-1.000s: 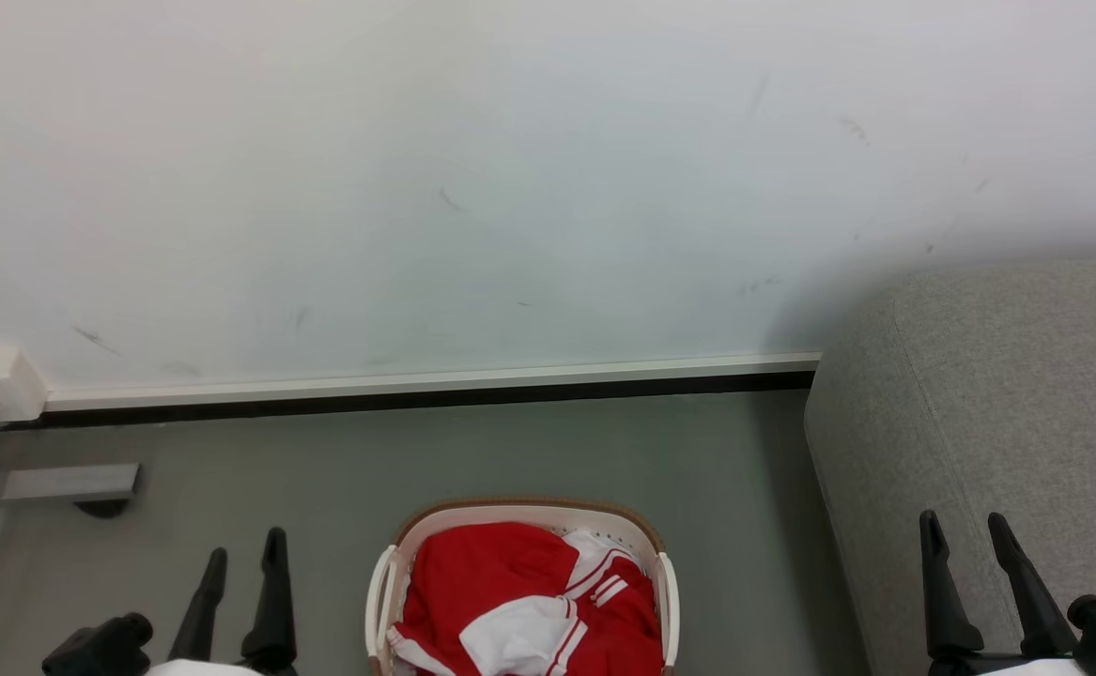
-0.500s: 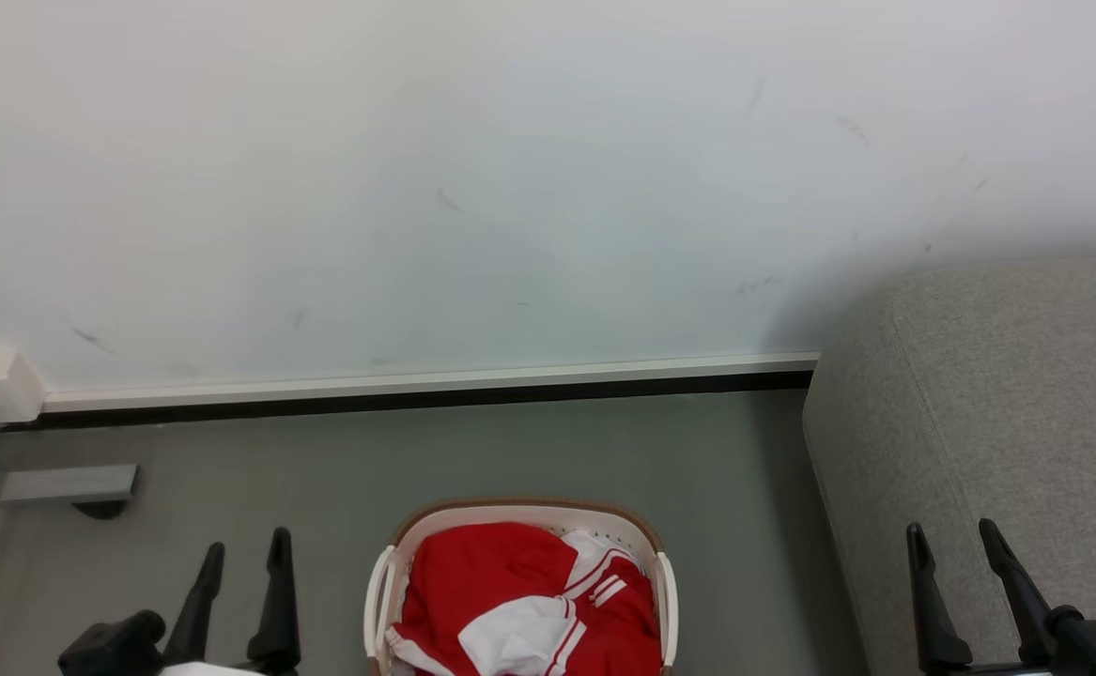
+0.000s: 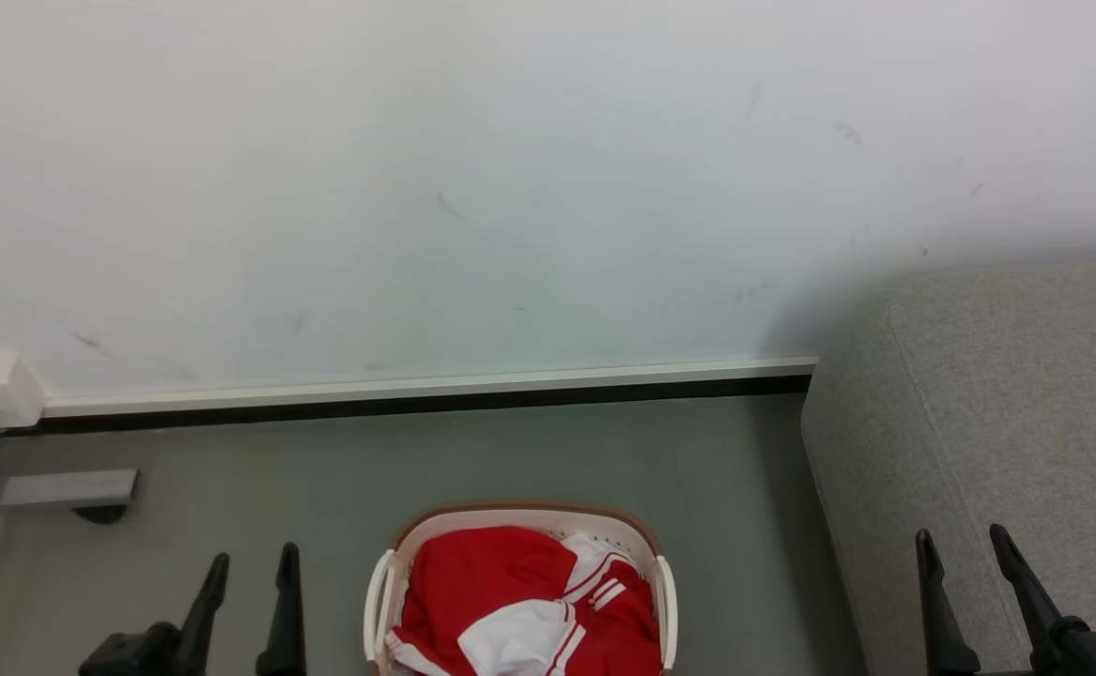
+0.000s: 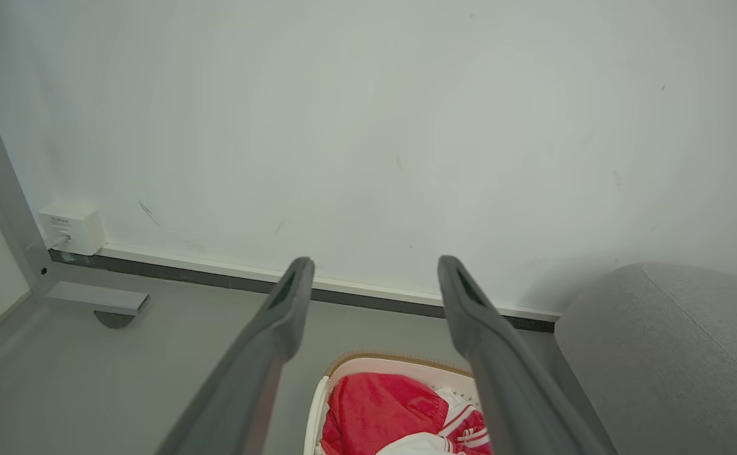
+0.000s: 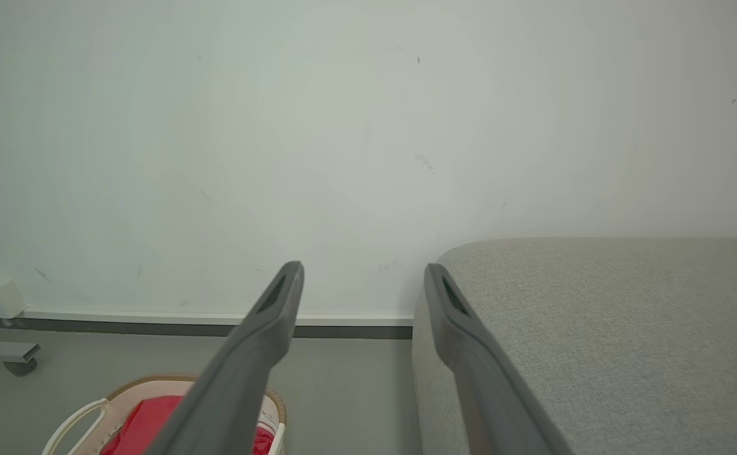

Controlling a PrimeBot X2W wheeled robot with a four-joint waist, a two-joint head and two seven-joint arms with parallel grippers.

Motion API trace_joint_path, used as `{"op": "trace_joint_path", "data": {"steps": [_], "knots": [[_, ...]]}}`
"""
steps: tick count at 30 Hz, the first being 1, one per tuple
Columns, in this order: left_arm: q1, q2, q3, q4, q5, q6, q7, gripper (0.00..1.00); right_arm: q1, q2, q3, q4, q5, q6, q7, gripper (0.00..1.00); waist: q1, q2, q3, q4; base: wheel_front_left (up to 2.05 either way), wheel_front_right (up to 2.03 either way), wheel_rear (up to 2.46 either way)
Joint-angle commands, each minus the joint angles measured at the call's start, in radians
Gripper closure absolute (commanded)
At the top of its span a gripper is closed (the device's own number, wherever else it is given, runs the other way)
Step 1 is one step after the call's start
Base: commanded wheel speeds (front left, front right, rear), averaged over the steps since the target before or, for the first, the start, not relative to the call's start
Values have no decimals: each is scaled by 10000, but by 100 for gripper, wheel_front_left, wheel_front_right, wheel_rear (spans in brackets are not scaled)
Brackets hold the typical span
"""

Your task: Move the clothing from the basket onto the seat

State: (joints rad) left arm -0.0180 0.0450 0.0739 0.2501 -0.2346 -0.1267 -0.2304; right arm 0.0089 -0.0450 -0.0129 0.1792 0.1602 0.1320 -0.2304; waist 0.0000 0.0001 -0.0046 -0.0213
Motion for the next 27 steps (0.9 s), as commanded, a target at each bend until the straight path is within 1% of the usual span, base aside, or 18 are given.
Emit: {"op": "trace_joint_path", "data": {"steps": [1,10,16,27], "knots": [[85,86,12,9,290,-26,-114,0,118,-83,-43,11,-175,-21,-107,0,0,-1,-9,3,0,0,0],[129,88,63,178,710,-37,-265,0,133,-86,-15,123,-468,-23,-276,0,0,-1,-34,-1,0,0,0],[130,89,94,226,1065,-46,-358,0,147,-88,10,146,-860,-24,-383,0,0,-1,-19,-22,0,0,0],[167,86,117,242,991,-51,-344,0,121,-84,7,169,-729,-24,-357,0,0,-1,45,-75,0,0,0]]}}
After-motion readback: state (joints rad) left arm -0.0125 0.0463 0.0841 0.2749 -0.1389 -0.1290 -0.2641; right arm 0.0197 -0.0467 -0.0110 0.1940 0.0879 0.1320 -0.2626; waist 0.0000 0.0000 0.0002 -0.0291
